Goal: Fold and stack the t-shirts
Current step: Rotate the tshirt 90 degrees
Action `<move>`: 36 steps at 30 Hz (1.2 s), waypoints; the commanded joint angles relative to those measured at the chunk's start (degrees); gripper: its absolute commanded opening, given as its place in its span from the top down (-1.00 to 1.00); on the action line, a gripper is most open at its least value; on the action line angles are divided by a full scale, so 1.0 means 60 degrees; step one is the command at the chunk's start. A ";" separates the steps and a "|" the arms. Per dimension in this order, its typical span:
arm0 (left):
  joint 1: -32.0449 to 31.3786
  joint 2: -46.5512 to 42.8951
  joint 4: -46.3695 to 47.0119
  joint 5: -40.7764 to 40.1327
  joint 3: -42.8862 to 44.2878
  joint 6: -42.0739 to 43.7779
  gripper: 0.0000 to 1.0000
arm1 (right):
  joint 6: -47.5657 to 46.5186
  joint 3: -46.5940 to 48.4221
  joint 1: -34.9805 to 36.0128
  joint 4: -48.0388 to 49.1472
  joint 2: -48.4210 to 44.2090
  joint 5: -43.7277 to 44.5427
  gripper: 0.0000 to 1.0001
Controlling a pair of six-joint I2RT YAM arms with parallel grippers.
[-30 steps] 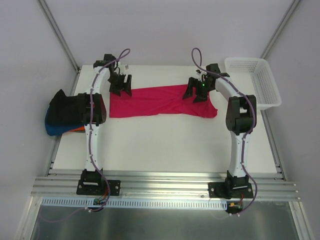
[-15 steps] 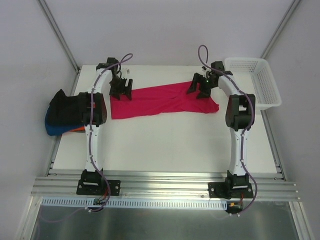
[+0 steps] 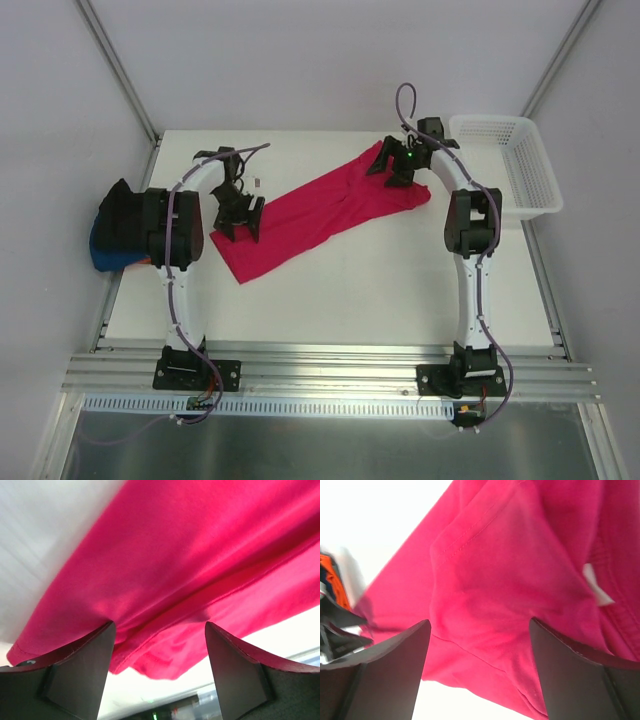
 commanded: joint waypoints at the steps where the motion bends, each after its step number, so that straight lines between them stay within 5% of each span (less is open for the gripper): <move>1: -0.0251 -0.1056 -0.0506 -0.0343 -0.1117 -0.0168 -0.47 | 0.0527 0.0711 0.0150 0.0629 0.0081 -0.0448 -0.67; 6: -0.0807 -0.2185 -0.0388 -0.0563 -0.1925 -0.0125 -0.46 | 0.0250 0.1050 0.0253 0.0704 -0.0399 -0.0479 -0.68; 11: -0.0823 -0.3007 -0.0461 -0.0957 -0.0670 0.0182 -0.46 | -0.0073 0.0129 0.0253 0.0353 -0.2200 -0.0537 -0.68; 20: -0.0282 -0.2086 -0.0285 -0.0841 0.0666 0.0198 -0.46 | 0.0205 -0.3943 0.0312 -0.0189 -0.5220 -0.0582 -0.68; 36: 0.0539 -0.0049 -0.0183 -0.0856 0.0946 0.0286 -0.45 | -0.0674 -0.4547 0.0121 -0.0673 -0.3802 0.0210 -0.69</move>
